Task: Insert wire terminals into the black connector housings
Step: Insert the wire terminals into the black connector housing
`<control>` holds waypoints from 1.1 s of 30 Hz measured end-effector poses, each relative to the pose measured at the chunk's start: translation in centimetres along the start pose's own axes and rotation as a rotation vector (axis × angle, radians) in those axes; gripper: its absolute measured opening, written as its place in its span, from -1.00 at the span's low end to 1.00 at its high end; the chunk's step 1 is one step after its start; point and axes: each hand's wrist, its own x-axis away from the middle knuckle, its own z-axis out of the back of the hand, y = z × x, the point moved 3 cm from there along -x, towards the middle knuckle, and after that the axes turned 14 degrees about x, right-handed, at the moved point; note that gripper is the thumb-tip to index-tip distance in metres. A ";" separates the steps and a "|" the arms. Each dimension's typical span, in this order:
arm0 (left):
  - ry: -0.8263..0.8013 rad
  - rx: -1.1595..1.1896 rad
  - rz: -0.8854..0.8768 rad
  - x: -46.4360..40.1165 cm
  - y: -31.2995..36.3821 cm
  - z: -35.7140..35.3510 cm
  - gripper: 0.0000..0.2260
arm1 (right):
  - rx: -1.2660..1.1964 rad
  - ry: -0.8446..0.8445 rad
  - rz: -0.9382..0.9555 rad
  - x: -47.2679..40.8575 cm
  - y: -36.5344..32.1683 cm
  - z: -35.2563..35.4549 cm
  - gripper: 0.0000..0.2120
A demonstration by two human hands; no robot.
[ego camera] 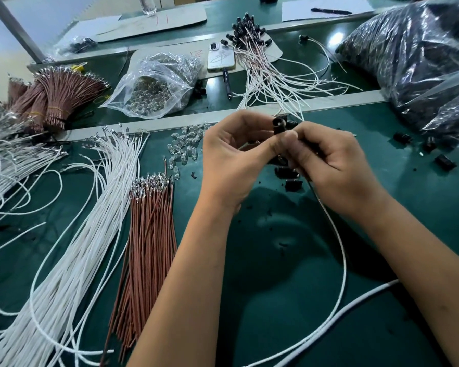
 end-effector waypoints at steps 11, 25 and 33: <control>0.111 0.161 0.414 -0.2 -1.2 1.0 -0.91 | -0.342 -0.248 -0.226 0.2 0.9 -0.3 -0.75; 0.049 0.107 0.236 -0.2 -1.3 0.9 -0.88 | -0.054 0.045 -0.104 -0.1 1.0 0.6 -0.94; -0.123 0.001 -0.058 -0.1 0.0 0.0 -0.72 | -0.010 0.162 0.060 -0.2 0.4 1.2 -0.88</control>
